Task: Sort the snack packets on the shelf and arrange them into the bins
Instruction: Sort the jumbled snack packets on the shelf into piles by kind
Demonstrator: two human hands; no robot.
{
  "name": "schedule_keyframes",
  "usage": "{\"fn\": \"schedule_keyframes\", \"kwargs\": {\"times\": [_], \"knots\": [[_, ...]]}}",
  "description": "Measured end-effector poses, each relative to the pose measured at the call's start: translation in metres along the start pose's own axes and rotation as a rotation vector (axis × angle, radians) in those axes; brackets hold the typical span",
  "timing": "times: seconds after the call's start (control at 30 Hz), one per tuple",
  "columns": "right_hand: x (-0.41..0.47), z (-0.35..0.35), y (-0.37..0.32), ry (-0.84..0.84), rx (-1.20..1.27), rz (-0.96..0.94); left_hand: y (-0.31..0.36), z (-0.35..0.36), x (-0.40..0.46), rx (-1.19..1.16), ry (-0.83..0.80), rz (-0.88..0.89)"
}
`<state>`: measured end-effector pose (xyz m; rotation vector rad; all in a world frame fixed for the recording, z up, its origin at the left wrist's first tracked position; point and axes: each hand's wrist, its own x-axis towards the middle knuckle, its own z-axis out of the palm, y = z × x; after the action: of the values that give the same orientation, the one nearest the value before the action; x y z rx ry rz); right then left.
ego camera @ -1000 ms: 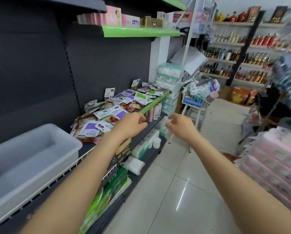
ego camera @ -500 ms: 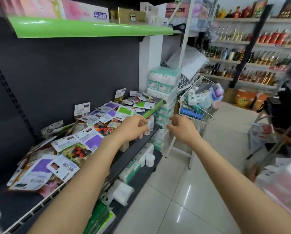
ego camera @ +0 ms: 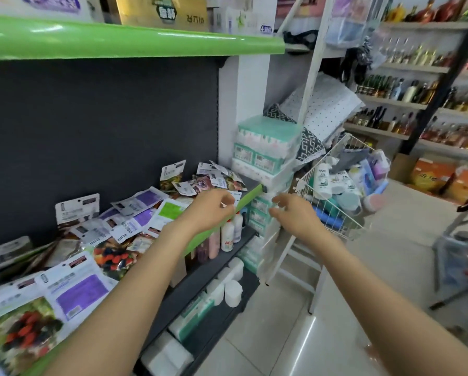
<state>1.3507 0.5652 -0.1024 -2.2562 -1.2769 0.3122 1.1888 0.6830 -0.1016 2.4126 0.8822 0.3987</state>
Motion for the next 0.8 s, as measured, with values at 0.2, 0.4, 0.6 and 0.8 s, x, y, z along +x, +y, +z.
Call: {"fn": "schedule_keyframes", "kwargs": {"times": [0.2, 0.4, 0.6, 0.8], "knots": [[0.121, 0.002, 0.030, -0.039, -0.010, -0.043, -0.025, 0.016, 0.117, 0.002, -0.013, -0.037], [0.239, 0.004, 0.042, -0.127, -0.025, -0.088, -0.058, 0.016, 0.218, -0.035, 0.009, -0.151], [0.335, 0.022, 0.047, -0.194, 0.005, -0.162, -0.094, 0.018, 0.281, -0.017, 0.048, -0.234], [0.429, 0.062, 0.036, -0.299, 0.026, -0.303, -0.133, 0.027, 0.336, -0.050, 0.064, -0.420]]}}
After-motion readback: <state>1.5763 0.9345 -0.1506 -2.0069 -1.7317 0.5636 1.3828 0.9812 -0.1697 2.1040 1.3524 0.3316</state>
